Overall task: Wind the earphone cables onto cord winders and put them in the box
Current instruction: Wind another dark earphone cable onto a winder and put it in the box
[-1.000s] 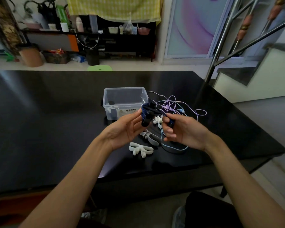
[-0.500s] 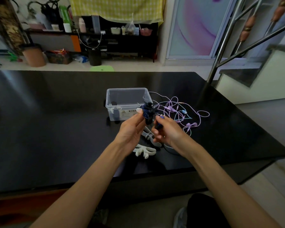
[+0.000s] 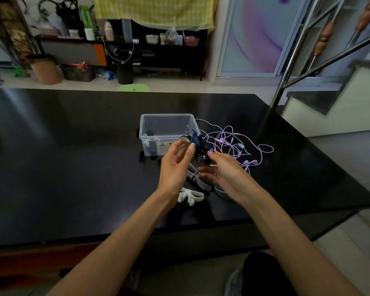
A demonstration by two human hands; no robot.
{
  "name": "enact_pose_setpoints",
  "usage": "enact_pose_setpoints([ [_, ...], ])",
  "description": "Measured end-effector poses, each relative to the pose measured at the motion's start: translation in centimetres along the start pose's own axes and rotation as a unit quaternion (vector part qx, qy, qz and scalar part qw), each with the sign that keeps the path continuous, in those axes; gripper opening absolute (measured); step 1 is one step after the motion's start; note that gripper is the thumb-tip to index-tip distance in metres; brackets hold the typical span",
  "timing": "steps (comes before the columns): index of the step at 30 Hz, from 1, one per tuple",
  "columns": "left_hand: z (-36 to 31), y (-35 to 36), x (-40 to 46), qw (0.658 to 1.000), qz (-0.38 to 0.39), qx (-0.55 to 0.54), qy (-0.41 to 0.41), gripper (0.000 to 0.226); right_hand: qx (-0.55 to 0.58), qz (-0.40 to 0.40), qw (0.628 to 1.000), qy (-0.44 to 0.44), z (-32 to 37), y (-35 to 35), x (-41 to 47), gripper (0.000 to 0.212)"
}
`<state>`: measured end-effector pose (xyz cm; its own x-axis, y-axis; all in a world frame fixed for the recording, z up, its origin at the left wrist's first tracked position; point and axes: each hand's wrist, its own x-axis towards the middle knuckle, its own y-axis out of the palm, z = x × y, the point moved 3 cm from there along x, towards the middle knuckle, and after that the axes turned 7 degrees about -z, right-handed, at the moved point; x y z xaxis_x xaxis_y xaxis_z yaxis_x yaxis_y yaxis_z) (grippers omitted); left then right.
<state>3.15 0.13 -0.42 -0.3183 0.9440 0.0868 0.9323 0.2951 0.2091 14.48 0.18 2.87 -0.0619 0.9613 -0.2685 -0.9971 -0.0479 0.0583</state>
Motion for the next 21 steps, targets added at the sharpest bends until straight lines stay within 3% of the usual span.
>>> enact_pose_setpoints([
  [7,-1.4,-0.6,0.9,0.999,-0.014,0.032,0.015,0.011,-0.158,-0.084,0.977,-0.112,1.9,-1.1,1.6,0.027],
  [10,-2.8,-1.9,2.8,0.998,0.017,0.066,0.016,0.017,-0.178,-0.094,0.964,-0.173,3.7,-0.8,2.6,0.027],
  [12,-3.8,-3.2,5.0,0.986,0.023,0.16,0.032,0.021,-0.185,-0.084,0.961,-0.186,5.0,0.2,3.7,0.025],
  [14,-4.9,-4.3,7.8,0.948,0.005,0.312,0.066,0.022,-0.176,-0.063,0.968,-0.168,5.9,1.6,5.6,0.027],
  [16,-6.4,-4.8,10.4,0.888,-0.014,0.449,0.097,0.025,-0.188,-0.062,0.966,-0.168,6.9,3.1,7.9,0.027],
  [19,-8.1,-4.3,13.9,0.759,0.006,0.636,0.141,0.033,-0.255,-0.047,0.952,-0.164,8.0,5.1,11.1,0.021],
  [21,-7.9,-3.5,16.1,0.678,0.053,0.72,0.141,0.038,-0.344,-0.018,0.934,-0.096,7.9,6.3,14.0,0.023],
])
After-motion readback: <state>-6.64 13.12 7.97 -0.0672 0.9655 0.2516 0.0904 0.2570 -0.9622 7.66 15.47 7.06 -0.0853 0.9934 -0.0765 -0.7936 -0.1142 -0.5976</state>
